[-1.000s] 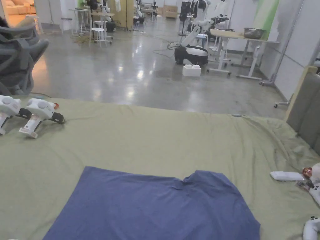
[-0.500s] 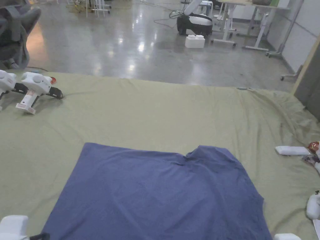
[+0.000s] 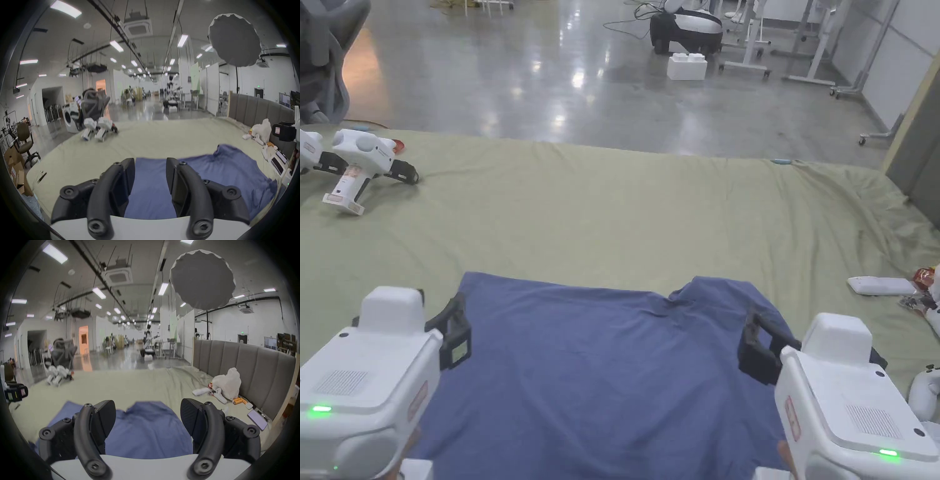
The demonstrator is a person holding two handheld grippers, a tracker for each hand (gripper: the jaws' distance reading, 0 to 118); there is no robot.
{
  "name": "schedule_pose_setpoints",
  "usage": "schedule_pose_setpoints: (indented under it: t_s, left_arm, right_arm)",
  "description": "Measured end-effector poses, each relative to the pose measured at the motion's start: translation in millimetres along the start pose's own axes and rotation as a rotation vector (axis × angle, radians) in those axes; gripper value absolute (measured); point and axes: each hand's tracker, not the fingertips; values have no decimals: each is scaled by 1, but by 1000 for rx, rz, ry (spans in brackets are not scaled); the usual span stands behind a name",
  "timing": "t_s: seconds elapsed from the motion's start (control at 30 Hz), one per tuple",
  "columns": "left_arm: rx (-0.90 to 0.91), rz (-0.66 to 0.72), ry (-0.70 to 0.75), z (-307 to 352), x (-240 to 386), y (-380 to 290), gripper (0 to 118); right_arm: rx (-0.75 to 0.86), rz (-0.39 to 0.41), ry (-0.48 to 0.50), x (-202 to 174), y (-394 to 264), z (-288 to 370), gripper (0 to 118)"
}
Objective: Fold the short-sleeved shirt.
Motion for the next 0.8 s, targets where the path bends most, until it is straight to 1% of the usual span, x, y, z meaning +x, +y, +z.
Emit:
schedule_pose_setpoints:
  t_s: [0.03, 0.07, 0.1, 0.13, 0.17, 0.2, 0.27, 0.37, 0.47, 0.57, 0.6, 0.7, 0.8]
  left_arm:
    - [28, 0, 10, 1, 4, 3, 39]
    - [57, 0, 9, 2, 8, 6, 36]
    - [77, 0, -9, 1, 10, 7, 26]
    - [81, 0, -13, -1, 10, 5, 16]
    - [98, -2, -9, 0, 12, 7, 8]
    - [109, -9, 0, 1, 13, 7, 2]
    - [122, -14, 10, 1, 15, 7, 0]
    - [129, 8, 7, 4, 10, 7, 0]
    - [103, 15, 17, 4, 5, 4, 0]
    - [7, 39, 5, 6, -11, -6, 0]
    - [-60, 48, -18, 7, -23, -13, 0]
    - [-176, 88, -29, 20, -48, -32, 0]
    - [-368, 93, -27, 17, -84, -66, 0]
  right_arm:
    - [27, -15, 2, -4, 2, 1, 83]
    - [47, -18, 10, -8, 3, 1, 76]
    - [52, -23, 16, -12, 5, 1, 62]
    - [64, -27, 23, -14, 7, 2, 45]
    - [87, -26, 33, -16, 8, 3, 25]
    - [102, -12, 28, -19, 9, 3, 4]
    - [127, 16, -5, -25, 11, 4, 3]
    - [128, 10, 13, -26, 11, 5, 1]
    - [134, 34, 6, -28, 9, 7, 1]
    - [114, 43, 21, -28, 7, 6, 1]
    - [104, 45, 26, -28, 5, 6, 1]
    - [70, 66, 33, -27, -1, 5, 1]
    - [46, 78, 36, -27, -9, 4, 1]
